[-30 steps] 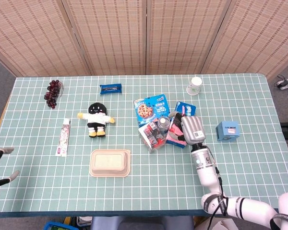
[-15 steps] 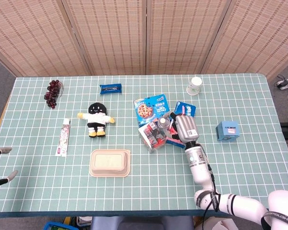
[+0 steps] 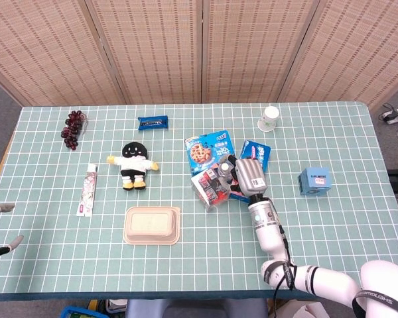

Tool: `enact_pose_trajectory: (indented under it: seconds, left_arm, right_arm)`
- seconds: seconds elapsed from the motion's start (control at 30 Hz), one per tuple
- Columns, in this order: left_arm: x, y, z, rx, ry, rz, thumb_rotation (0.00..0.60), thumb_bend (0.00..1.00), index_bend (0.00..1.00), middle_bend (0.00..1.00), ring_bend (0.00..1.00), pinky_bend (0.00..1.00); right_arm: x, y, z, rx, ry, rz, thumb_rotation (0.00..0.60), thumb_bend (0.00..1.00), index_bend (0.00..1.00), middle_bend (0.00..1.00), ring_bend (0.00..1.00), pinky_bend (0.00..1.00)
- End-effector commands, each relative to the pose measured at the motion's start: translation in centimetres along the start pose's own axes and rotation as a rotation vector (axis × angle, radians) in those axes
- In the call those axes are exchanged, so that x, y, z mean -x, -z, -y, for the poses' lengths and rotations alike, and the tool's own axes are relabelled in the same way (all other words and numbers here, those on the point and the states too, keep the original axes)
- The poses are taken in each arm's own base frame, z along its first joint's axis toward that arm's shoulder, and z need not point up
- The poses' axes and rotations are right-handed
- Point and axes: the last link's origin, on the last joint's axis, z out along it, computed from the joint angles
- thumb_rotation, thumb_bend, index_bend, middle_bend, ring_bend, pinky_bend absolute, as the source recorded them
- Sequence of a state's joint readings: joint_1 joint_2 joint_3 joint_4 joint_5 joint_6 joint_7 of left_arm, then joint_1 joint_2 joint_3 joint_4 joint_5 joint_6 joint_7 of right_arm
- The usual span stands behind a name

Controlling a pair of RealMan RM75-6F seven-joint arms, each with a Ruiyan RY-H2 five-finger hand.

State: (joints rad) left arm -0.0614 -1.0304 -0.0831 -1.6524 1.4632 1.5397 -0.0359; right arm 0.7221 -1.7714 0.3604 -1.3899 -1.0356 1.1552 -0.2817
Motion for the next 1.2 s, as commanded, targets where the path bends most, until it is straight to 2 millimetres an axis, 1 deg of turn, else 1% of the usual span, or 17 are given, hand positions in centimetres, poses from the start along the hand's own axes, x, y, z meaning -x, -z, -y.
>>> enact_pose_trajectory:
  seconds: [0.03, 0.23, 0.7, 0.9, 1.07, 1.2]
  left_arm:
    - [-0.03, 0.01, 0.00, 0.001, 0.001, 0.000, 0.600, 0.14, 0.36, 0.35, 0.30, 0.45]
    - [-0.16, 0.05, 0.05, -0.001, 0.005, -0.004, 0.600, 0.14, 0.36, 0.35, 0.30, 0.45]
    - [-0.33, 0.11, 0.10, 0.000, 0.010, -0.008, 0.600, 0.14, 0.36, 0.35, 0.30, 0.45]
    - [-0.32, 0.12, 0.10, 0.000, 0.010, -0.007, 0.600, 0.14, 0.36, 0.35, 0.30, 0.45]
    - [-0.28, 0.06, 0.15, -0.002, 0.010, -0.004, 0.600, 0.14, 0.36, 0.35, 0.30, 0.45]
    - [-0.23, 0.01, 0.16, -0.002, 0.010, -0.001, 0.600, 0.14, 0.36, 0.35, 0.30, 0.45]
  right_arm:
    - [0.20, -0.17, 0.15, 0.001, -0.004, 0.001, 0.600, 0.25, 0.39, 1.00, 1.00, 1.00]
    - [0.55, -0.43, 0.32, 0.002, -0.006, -0.001, 0.600, 0.26, 0.41, 1.00, 1.00, 1.00]
    - [0.84, -0.69, 0.06, 0.015, 0.002, -0.019, 0.600, 0.28, 0.49, 1.00, 1.00, 1.00]
    - [0.80, -0.79, -0.02, 0.019, 0.001, -0.029, 0.600, 0.30, 0.55, 1.00, 1.00, 1.00]
    - [0.61, -0.88, -0.06, 0.019, -0.001, -0.043, 0.600, 0.32, 0.63, 1.00, 1.00, 1.00]
    - [0.34, -0.91, -0.07, 0.018, -0.003, -0.055, 0.600, 0.33, 0.67, 1.00, 1.00, 1.00]
